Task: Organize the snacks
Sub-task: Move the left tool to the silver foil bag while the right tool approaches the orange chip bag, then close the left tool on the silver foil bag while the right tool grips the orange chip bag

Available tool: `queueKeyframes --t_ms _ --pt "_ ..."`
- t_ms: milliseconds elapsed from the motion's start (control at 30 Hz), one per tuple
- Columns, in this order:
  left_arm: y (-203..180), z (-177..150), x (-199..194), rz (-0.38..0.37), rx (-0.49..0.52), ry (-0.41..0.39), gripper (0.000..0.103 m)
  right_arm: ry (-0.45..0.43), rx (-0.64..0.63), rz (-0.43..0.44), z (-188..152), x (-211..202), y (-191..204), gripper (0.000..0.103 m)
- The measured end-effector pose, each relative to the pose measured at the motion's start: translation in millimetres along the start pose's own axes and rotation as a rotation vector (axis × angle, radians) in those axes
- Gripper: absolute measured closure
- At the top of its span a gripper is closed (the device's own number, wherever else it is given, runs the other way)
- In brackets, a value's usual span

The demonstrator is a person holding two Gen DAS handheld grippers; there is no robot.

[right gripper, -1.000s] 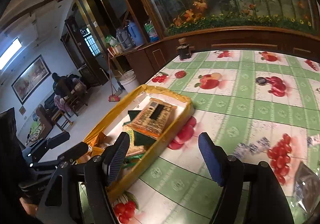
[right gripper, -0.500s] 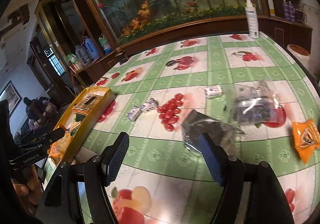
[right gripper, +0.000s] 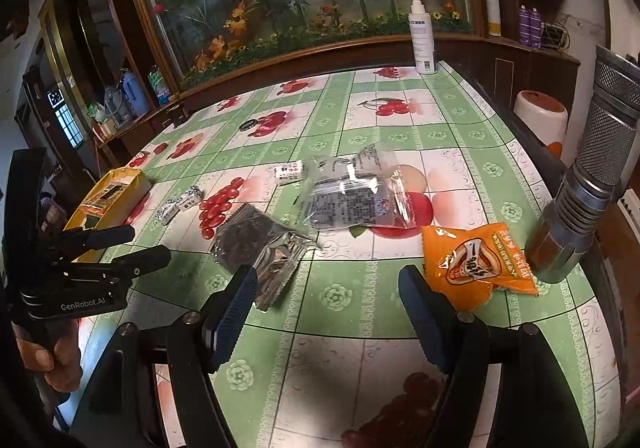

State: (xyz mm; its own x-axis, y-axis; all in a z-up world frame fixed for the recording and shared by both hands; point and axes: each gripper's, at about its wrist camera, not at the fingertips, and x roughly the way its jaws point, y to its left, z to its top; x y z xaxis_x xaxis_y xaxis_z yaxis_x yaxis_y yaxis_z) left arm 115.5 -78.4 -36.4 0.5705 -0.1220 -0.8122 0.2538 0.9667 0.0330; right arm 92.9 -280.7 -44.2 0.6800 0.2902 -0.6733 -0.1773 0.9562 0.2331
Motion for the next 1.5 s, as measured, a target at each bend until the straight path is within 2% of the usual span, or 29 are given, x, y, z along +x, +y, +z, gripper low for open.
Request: queueKeyframes --t_ms 167,367,467,533,600,733,800,833,900,967,1033,1067,1100,1133,1167,1233,1333,1400,1433,1467,1500 --pt "-33.2 15.3 19.5 0.013 0.045 0.009 0.026 -0.016 -0.011 -0.05 0.5 -11.6 -15.4 0.022" --pt "-45.3 24.2 23.8 0.0 0.047 0.004 0.026 -0.022 -0.036 -0.123 -2.4 -26.0 -32.0 0.018" --pt "-47.0 28.3 10.2 -0.049 0.054 -0.038 0.026 -0.021 -0.04 -0.132 -1.9 -27.4 -37.9 0.018" --pt "-52.5 32.7 12.2 -0.043 0.083 -0.033 0.024 -0.01 -0.045 -0.134 -1.0 -23.9 -40.9 0.017" --pt "-59.7 34.0 24.4 -0.007 0.125 -0.008 0.023 0.008 -0.053 -0.147 -0.3 -16.6 -41.7 0.016" --pt "-63.9 30.9 45.6 -0.017 0.137 0.049 0.013 0.04 -0.071 -0.167 3.7 0.6 -38.8 0.016" --pt "-62.8 28.6 47.9 0.009 0.14 0.028 0.0 0.06 -0.098 -0.202 6.3 8.9 -38.0 0.016" --pt "-60.4 27.7 49.5 0.015 0.136 0.024 0.0 0.066 -0.112 -0.221 8.1 12.7 -37.7 0.016" --pt "-49.8 26.8 53.2 -0.041 0.096 0.04 0.0 0.103 -0.119 -0.242 10.9 22.9 -40.5 0.015" --pt "-42.2 25.1 54.4 -0.065 0.082 0.042 0.0 0.129 -0.109 -0.234 11.6 31.0 -45.9 0.014" --pt "-37.8 23.4 52.2 -0.087 0.082 0.036 0.007 0.133 -0.097 -0.22 11.3 31.8 -49.1 0.013" --pt "-37.5 22.7 50.5 -0.104 0.082 0.035 0.016 0.134 -0.089 -0.204 10.9 31.2 -50.2 0.017" --pt "-37.8 22.2 47.2 -0.111 0.087 0.03 0.028 0.141 -0.076 -0.18 10.3 31.3 -51.7 0.027" --pt "-39.1 21.5 43.9 -0.112 0.096 0.026 0.031 0.136 -0.071 -0.177 10.3 30.4 -52.0 0.034" --pt "-40.7 20.0 41.4 -0.109 0.111 0.02 0.036 0.134 -0.067 -0.166 10.2 29.1 -51.4 0.036" --pt "-41.6 14.3 36.7 -0.104 0.136 0.01 0.038 0.125 -0.045 -0.129 9.8 24.8 -50.5 0.041" --pt "-33.8 7.2 29.6 -0.126 0.119 0.016 0.039 0.099 -0.03 -0.091 7.6 15.7 -45.0 0.051" --pt "-27.2 1.4 22.8 -0.122 0.11 0.015 0.04 0.077 -0.017 -0.056 7.2 7.7 -40.4 0.063" --pt "-23.3 -1.0 19.7 -0.123 0.102 0.016 0.04 0.066 -0.011 -0.031 7.4 3.0 -37.5 0.073" --pt "-18.3 -3.8 15.9 -0.127 0.089 0.017 0.04 0.058 -0.012 -0.027 8.0 -1.2 -33.7 0.078" --pt "-13.2 -6.5 12.5 -0.133 0.075 0.018 0.04 0.052 -0.014 -0.022 9.2 -4.2 -30.1 0.08"
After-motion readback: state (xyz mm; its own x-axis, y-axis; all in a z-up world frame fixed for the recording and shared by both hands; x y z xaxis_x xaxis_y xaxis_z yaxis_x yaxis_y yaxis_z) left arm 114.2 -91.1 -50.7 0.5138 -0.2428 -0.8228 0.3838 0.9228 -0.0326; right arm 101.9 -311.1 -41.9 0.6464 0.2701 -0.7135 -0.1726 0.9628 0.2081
